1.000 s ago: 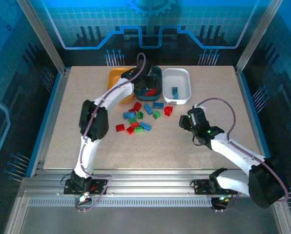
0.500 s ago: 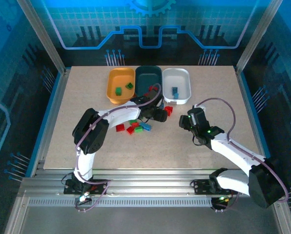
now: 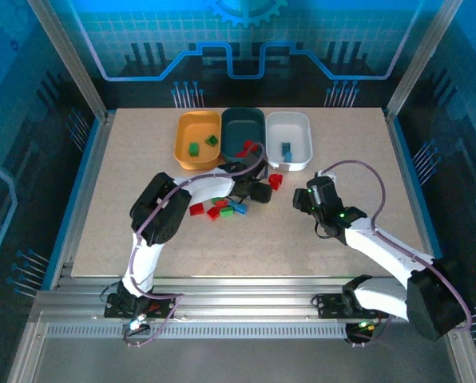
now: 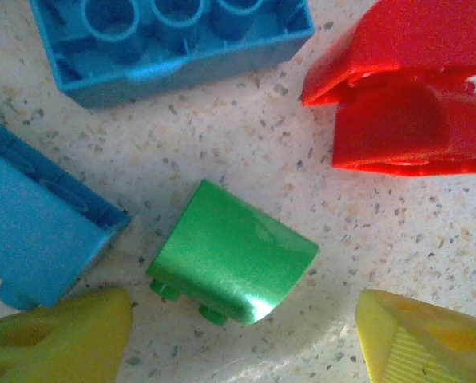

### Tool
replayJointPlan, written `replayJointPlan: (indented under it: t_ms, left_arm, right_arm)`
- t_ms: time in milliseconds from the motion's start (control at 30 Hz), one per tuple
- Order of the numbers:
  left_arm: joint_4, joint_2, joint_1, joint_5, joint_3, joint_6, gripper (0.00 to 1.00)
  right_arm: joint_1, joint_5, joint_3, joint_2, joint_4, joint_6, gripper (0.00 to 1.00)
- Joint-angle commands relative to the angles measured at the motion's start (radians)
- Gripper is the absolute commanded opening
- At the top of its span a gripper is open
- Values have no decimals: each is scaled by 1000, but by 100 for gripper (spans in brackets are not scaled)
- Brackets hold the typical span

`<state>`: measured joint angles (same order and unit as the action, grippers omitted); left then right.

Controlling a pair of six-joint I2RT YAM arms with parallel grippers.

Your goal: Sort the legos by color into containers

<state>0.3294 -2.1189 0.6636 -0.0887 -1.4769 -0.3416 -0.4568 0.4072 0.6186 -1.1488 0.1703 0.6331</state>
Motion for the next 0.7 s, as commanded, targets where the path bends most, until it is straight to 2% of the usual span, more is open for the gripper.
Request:
replayJointPlan:
  t_ms: [0, 500, 667]
  left_arm:
    - [-33, -39, -12, -10, -34, -15, 76]
    - [-73, -90, -21, 16, -83, 50, 73]
    - [-91, -86, -20, 16, -56, 55, 58]
  right_arm:
    - [8, -13, 14, 3, -15, 9, 71]
    - [8, -16, 20, -23, -19, 6, 71]
    - [7, -19, 21, -30, -20, 7, 71]
